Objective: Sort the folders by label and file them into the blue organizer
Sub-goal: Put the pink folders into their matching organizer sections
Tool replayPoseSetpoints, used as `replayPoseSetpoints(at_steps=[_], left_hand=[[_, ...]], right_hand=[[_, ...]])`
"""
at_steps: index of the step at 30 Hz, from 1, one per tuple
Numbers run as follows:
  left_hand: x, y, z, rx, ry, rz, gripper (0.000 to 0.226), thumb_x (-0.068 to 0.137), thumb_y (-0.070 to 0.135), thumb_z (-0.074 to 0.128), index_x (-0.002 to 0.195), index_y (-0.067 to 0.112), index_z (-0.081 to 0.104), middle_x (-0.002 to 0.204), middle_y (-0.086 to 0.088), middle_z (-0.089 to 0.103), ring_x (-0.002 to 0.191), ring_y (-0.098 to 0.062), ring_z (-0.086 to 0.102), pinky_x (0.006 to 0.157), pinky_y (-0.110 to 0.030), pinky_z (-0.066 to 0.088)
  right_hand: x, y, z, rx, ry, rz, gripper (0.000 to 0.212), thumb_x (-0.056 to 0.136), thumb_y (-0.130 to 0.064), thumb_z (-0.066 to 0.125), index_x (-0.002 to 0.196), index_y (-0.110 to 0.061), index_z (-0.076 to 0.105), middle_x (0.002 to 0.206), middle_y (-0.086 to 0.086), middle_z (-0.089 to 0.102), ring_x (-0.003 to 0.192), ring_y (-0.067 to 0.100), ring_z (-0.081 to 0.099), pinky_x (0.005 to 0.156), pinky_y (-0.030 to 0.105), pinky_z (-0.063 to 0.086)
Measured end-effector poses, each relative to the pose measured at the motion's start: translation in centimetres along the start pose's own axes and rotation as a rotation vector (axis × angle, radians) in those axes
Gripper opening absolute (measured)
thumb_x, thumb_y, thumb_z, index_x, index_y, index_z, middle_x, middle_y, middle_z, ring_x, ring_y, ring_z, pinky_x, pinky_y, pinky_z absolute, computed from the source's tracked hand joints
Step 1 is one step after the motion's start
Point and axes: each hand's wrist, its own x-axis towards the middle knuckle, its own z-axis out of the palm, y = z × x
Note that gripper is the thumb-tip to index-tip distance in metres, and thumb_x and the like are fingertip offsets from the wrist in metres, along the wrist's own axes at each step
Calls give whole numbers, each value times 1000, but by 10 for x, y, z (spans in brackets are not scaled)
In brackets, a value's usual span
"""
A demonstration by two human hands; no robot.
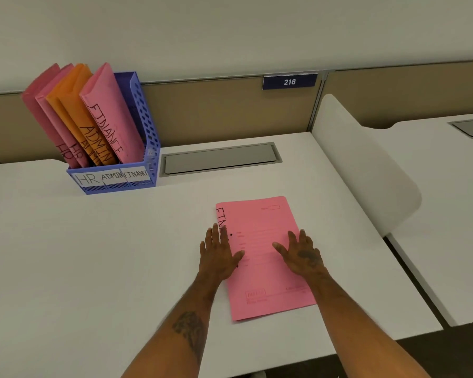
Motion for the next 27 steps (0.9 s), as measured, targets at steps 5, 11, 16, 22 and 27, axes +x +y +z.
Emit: replayPoseSetpoints(at_steps=[5,11,16,22,27], left_hand=[[1,12,8,-119,10,-98,94,92,57,52,157,11,3,165,-12,0,151,-33,6,119,-52,18],[8,28,6,-323,56,-374,77,88,53,63,141,7,33,142,-14,32,133,-32,30,102,-47,41],[11,27,7,-511,-19,-478,73,87,51,65,139,7,41,138,-14,37,132,-33,35,104,-43,39],[2,20,1,-1003,25,-389,65,85,27,76,137,19,38,129,-9,64,97,-20,68,76,-31,58],[-13,21,-1,-1148,50,-329,72,82,22,80,137,26,33,121,-4,66,96,-28,72,84,-51,59]], right_hand=[[3,0,5,54,20,83,82,91,-72,22,152,-16,19,159,16,16,143,35,21,112,54,30],[1,-11,9,55,81,108,75,93,-68,23,145,-14,29,151,17,29,135,34,31,106,52,38],[1,-19,9,98,78,138,75,93,-68,23,143,-13,32,149,17,32,134,34,33,106,51,38],[7,-28,-2,248,58,227,75,93,-68,25,143,-13,34,144,16,38,131,34,36,105,52,38],[8,-35,-3,314,77,235,75,92,-70,26,139,-13,39,138,17,43,127,33,40,102,51,41]])
